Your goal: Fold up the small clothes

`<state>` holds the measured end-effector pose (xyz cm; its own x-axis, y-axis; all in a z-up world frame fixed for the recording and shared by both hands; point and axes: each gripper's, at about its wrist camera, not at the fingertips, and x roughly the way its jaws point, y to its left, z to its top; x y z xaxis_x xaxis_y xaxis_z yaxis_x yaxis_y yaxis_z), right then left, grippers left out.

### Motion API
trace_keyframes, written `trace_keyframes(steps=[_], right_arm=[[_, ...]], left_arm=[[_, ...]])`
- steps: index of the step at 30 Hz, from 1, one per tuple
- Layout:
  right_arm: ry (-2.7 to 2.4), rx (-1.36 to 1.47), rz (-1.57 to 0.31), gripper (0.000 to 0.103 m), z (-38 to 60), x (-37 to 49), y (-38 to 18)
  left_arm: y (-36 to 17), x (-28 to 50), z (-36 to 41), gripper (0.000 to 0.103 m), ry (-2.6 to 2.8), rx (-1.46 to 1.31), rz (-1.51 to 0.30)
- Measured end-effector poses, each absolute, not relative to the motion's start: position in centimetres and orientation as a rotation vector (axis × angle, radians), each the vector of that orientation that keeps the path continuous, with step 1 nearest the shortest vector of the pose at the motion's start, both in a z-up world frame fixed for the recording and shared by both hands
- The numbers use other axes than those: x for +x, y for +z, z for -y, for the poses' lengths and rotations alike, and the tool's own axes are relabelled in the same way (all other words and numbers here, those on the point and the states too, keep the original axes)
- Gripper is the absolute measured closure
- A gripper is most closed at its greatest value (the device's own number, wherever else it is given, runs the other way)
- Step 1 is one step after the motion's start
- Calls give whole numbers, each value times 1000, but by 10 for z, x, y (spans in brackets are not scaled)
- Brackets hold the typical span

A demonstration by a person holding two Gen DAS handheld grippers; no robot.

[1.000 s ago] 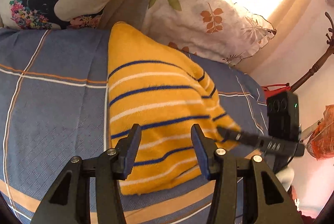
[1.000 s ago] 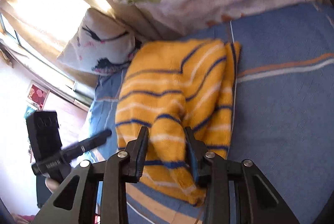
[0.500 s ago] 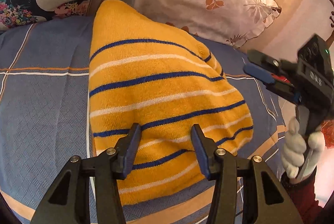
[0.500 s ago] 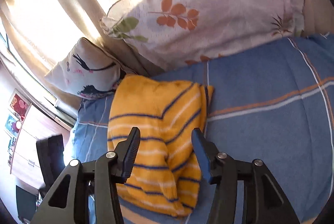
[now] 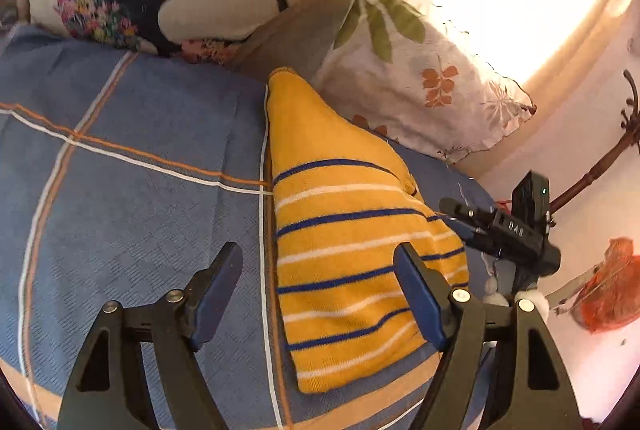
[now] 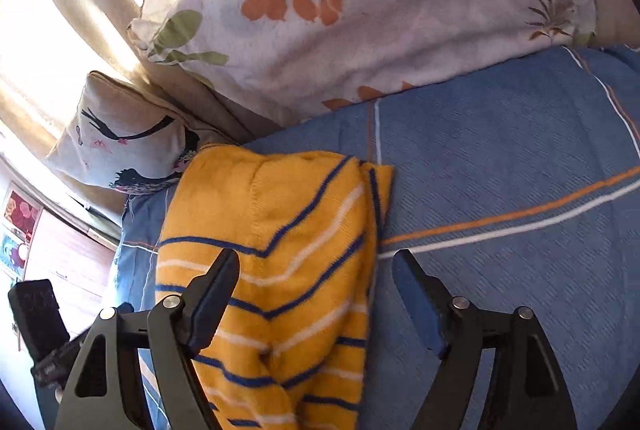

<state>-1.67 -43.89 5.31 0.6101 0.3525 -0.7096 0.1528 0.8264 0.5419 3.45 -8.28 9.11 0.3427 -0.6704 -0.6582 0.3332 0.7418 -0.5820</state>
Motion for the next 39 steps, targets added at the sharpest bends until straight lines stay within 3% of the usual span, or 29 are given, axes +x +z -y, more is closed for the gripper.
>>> trace_keyframes(steps=[7, 8, 9, 10, 11, 14, 18, 24, 32, 39], right_arm=[[251, 752, -930, 19, 428, -6, 28], [284, 751, -944, 24, 417, 0, 27], [303, 762, -955, 36, 408, 5, 26], [320, 772, -954, 41, 402, 8, 28], [339, 769, -940, 43, 397, 10, 35], [379, 731, -878, 46, 386, 12, 61], [389, 704, -817, 46, 384, 9, 71], [209, 630, -920, 45, 394, -9, 43], [337, 661, -721, 37, 382, -45, 111], [416, 759, -899, 36, 332, -26, 55]], left_arm=[[47, 68, 130, 26, -805, -397, -1175], [45, 68, 135, 26, -800, -404, -1184], [47, 67, 136, 26, -790, -408, -1175], [51, 65, 134, 33, -795, -414, -1160], [58, 63, 132, 40, -796, -415, -1144], [84, 64, 126, 45, -799, -413, -1099], [109, 70, 121, 45, -724, -334, -1047], [72, 59, 112, 40, -554, -176, -1178], [71, 26, 75, 40, -537, -272, -1134], [107, -26, 38, 40, -421, -248, -946]])
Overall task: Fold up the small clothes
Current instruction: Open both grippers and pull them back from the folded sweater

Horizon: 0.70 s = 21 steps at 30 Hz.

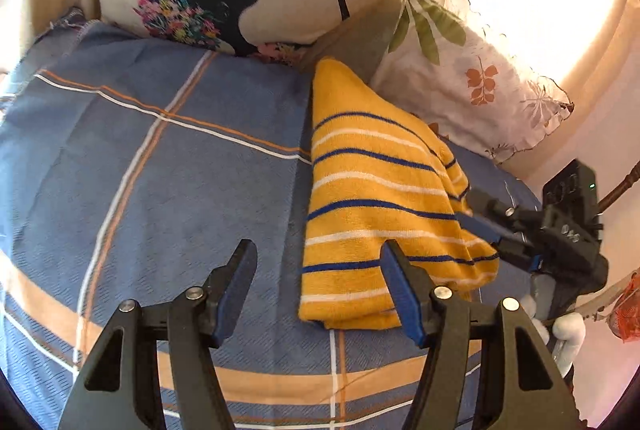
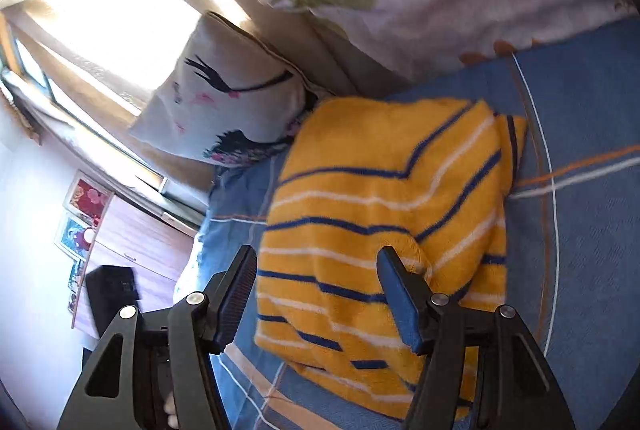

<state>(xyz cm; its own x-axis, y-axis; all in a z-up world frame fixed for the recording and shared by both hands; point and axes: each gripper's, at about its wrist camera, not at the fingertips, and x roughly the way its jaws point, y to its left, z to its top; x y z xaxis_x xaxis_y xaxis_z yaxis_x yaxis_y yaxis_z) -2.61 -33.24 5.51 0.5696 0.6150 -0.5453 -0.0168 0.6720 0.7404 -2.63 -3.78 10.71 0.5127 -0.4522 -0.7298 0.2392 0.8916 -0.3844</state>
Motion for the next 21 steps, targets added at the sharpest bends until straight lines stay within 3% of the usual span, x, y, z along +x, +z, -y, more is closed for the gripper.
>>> trace_keyframes(steps=[7, 13, 21], right_arm=[[350, 750, -853, 35, 333, -77, 59], [84, 558, -716, 33, 379, -142, 118], [-430, -54, -606, 29, 411, -202, 209]], left_arm=[[141, -66, 2, 30, -224, -170, -730], [163, -93, -16, 20, -121, -134, -606], [204, -151, -41, 4, 31, -91, -384]])
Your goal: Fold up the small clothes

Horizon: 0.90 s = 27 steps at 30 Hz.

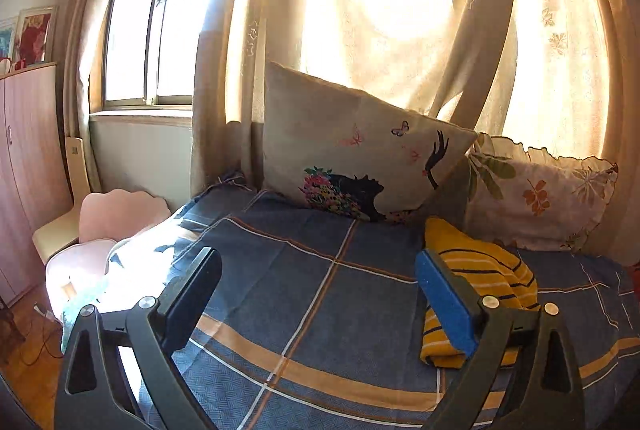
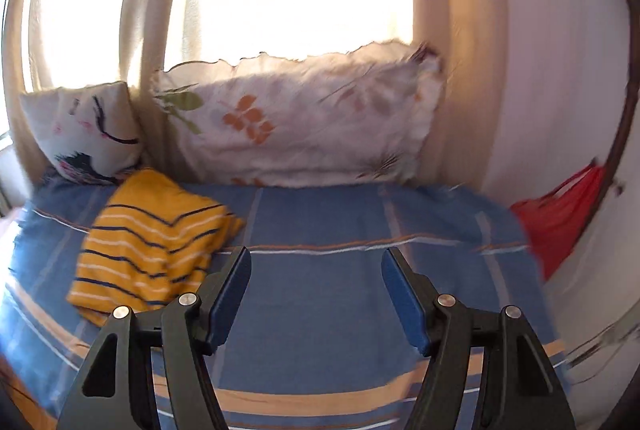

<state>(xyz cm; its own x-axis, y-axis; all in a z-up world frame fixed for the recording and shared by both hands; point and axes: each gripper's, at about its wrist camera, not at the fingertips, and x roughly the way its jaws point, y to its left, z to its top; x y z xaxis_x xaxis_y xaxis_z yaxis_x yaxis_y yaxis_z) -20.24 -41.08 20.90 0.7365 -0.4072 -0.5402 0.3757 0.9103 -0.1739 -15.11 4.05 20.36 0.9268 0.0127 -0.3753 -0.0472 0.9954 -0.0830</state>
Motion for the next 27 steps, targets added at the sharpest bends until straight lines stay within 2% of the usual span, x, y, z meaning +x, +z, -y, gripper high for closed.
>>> trace_keyframes(steps=[2, 4, 6, 9, 14, 22, 27], right_arm=[[-497, -103, -538, 26, 414, -225, 229], [-511, -102, -444, 9, 407, -248, 243], [-510, -99, -334, 0, 393, -267, 247], [-392, -21, -246, 0, 371, -276, 238], [-187, 159, -431, 0, 333, -233, 200], [1, 269, -746, 0, 268, -164, 100], [-27, 235, -782, 0, 266, -151, 83]], left_arm=[[213, -167, -41, 2, 49, -84, -336], [220, -182, -38, 0, 66, -67, -285], [225, -193, -33, 0, 92, -44, -252], [223, -200, -23, 0, 135, -1, -244], [200, -183, -17, 0, -18, -65, -400], [132, -135, 8, 0, -91, -82, -691], [114, -117, 18, 0, -95, -47, -752]])
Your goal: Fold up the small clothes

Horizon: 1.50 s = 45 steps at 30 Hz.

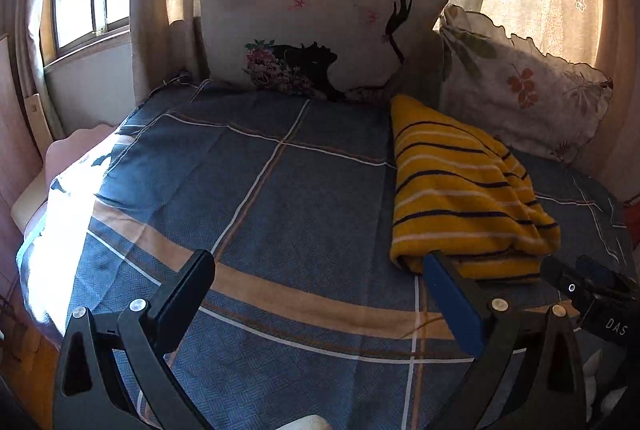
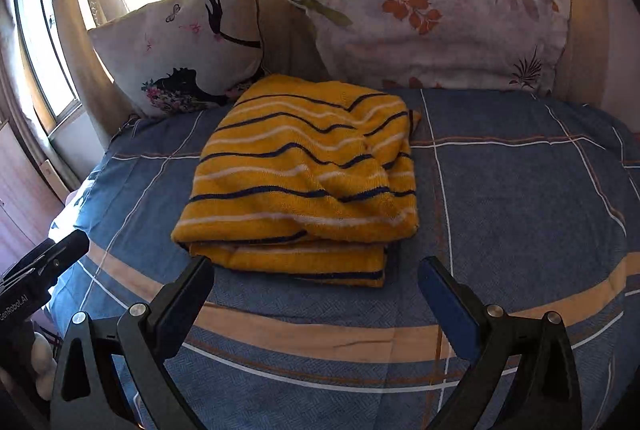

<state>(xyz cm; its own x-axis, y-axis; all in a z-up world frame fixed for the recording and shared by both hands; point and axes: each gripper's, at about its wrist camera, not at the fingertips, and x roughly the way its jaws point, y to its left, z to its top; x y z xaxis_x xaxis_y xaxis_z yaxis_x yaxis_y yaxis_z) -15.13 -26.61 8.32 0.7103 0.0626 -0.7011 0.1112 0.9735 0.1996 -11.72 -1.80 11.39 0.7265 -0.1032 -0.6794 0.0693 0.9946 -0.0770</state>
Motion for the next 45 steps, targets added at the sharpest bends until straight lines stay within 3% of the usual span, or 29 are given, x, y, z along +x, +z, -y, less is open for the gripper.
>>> trace_keyframes(steps=[45], right_arm=[[-62, 248, -755, 1, 299, -127, 78]], left_arm=[[41, -67, 38, 0, -111, -29, -985]])
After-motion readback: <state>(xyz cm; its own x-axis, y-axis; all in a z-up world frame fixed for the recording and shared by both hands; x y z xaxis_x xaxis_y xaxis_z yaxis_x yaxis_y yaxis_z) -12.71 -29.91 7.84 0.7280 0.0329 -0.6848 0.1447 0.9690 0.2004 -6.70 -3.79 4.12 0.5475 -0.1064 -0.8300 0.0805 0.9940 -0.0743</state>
